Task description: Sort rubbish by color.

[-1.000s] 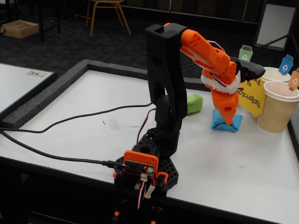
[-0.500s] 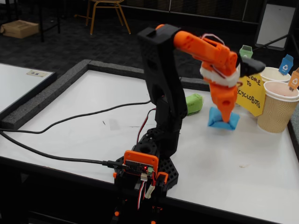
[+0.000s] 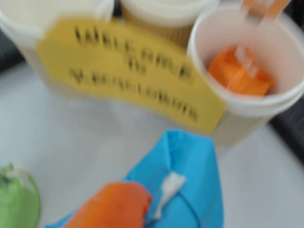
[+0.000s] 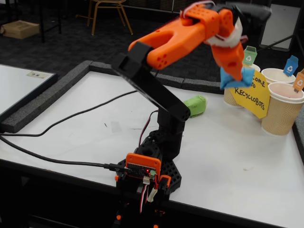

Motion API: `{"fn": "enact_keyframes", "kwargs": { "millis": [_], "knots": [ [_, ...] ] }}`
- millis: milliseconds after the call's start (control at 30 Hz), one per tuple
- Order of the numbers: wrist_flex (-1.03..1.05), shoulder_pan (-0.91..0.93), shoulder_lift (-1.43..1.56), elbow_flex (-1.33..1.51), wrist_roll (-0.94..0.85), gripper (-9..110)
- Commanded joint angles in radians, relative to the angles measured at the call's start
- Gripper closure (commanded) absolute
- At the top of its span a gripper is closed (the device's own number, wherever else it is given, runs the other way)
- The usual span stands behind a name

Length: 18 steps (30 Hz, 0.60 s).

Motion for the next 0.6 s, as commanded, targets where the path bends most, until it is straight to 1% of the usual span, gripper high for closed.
{"fn": "enact_keyframes", "kwargs": {
  "millis": [0, 200, 267, 400, 567],
  "knots": [
    [0.014, -0.012, 0.146, -0.192, 0.011, 101],
    [0.026, -0.021, 0.235, -0.247, 0.0, 101],
    [0.031, -0.038, 0.239, -0.264, -0.038, 101],
    [0.015, -0.057, 0.239, -0.272, -0.186, 101],
    [-0.058, -0.054, 0.233, -0.216, -0.426, 101]
  ]
}}
